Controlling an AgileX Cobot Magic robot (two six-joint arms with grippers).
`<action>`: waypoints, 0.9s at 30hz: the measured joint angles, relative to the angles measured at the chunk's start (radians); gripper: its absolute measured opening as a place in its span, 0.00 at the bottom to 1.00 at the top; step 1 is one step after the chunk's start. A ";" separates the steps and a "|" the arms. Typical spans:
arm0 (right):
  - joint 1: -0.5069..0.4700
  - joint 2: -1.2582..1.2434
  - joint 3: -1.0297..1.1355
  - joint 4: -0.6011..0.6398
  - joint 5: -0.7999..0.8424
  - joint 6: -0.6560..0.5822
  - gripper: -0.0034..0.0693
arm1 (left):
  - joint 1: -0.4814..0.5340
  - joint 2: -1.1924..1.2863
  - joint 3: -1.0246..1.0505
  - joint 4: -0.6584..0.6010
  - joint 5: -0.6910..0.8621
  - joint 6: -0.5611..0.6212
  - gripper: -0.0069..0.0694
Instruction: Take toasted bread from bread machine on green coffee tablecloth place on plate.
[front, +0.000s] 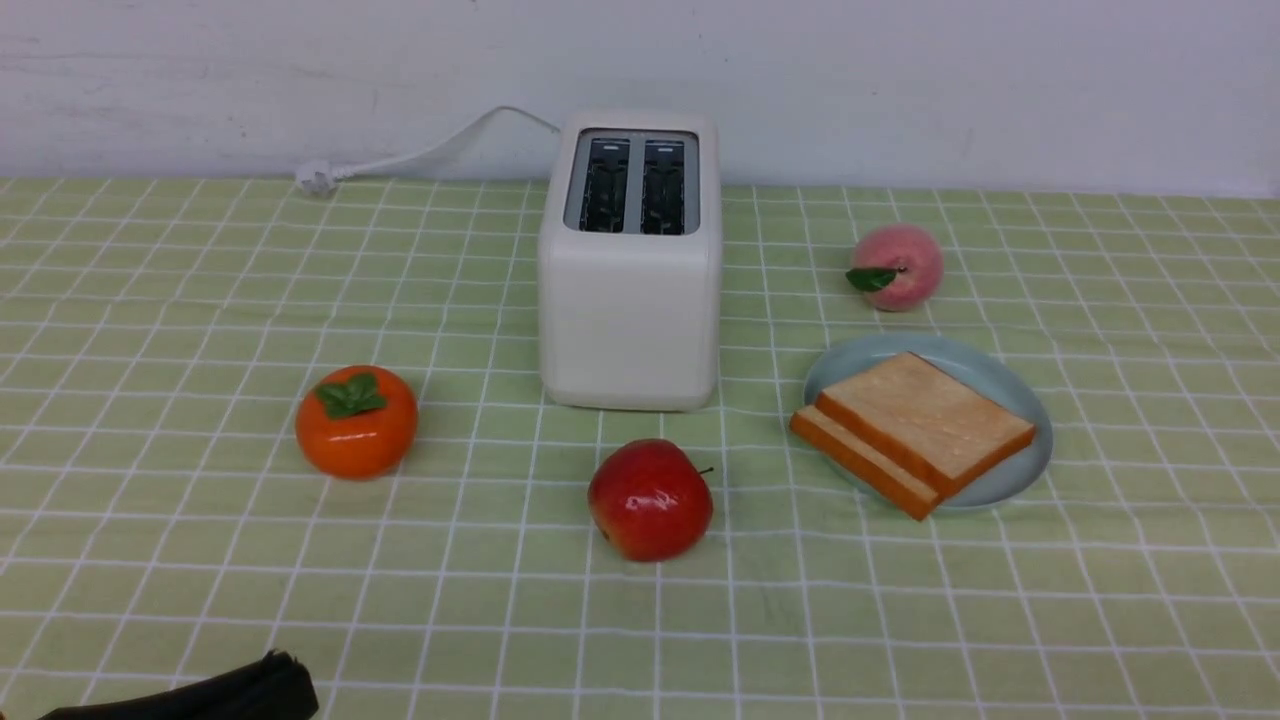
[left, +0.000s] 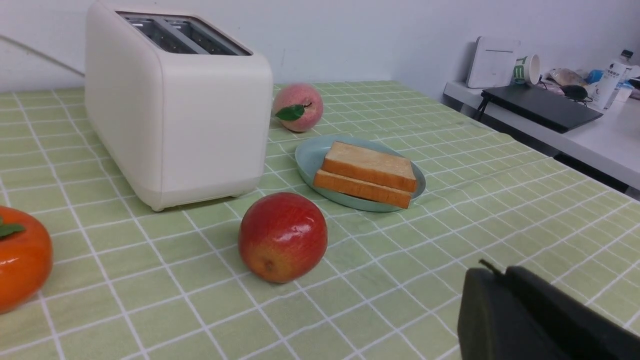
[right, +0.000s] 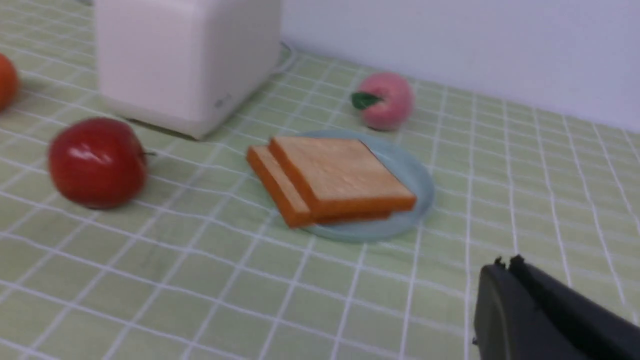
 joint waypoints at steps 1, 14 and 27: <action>-0.008 -0.028 0.050 -0.040 -0.022 0.062 0.02 | 0.000 0.000 0.000 0.000 0.000 0.000 0.12; -0.022 -0.136 0.200 -0.334 0.025 0.486 0.02 | 0.000 0.000 0.000 0.000 -0.001 0.000 0.14; -0.022 -0.136 0.200 -0.243 -0.050 0.387 0.02 | 0.000 0.000 0.000 0.000 0.000 0.000 0.14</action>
